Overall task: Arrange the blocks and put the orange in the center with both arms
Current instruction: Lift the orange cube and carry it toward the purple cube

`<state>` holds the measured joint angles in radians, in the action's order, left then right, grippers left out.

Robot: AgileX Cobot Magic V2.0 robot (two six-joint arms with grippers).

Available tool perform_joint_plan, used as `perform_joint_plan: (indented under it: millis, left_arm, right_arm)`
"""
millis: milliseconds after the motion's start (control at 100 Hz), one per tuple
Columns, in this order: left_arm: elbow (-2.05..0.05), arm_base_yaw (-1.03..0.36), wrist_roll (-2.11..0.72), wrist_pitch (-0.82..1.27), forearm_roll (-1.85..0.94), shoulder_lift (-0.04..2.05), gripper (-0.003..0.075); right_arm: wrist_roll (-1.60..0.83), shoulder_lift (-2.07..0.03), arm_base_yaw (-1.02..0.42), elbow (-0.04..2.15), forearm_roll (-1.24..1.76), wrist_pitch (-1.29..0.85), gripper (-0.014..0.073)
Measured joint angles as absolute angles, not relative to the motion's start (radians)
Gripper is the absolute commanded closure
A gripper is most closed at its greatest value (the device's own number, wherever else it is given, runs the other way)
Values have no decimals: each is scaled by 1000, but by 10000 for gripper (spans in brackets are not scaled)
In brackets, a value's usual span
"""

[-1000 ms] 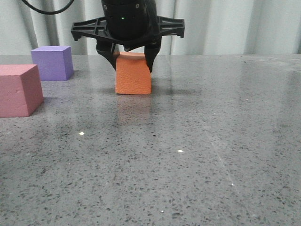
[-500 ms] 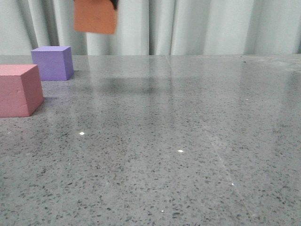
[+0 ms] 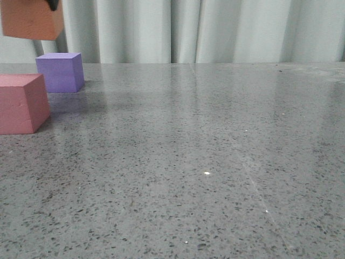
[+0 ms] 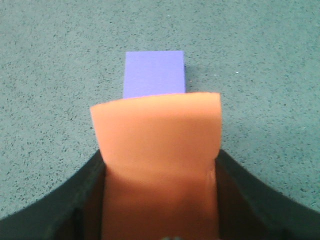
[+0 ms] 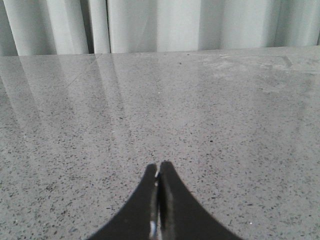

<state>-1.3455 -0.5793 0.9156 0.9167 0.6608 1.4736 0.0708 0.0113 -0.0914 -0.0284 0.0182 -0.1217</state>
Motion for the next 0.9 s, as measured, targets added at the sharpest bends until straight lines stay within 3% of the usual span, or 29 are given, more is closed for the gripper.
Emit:
perform_joint_plan:
  millis: [360, 900]
  left_arm:
    - [-1260, -468, 770, 754, 534, 1450, 613]
    - [-1260, -464, 714, 738, 521, 1502, 613]
  right_arm:
    - [71, 11, -91, -28, 18, -122, 661]
    - [71, 11, -91, -28, 18, -122, 661]
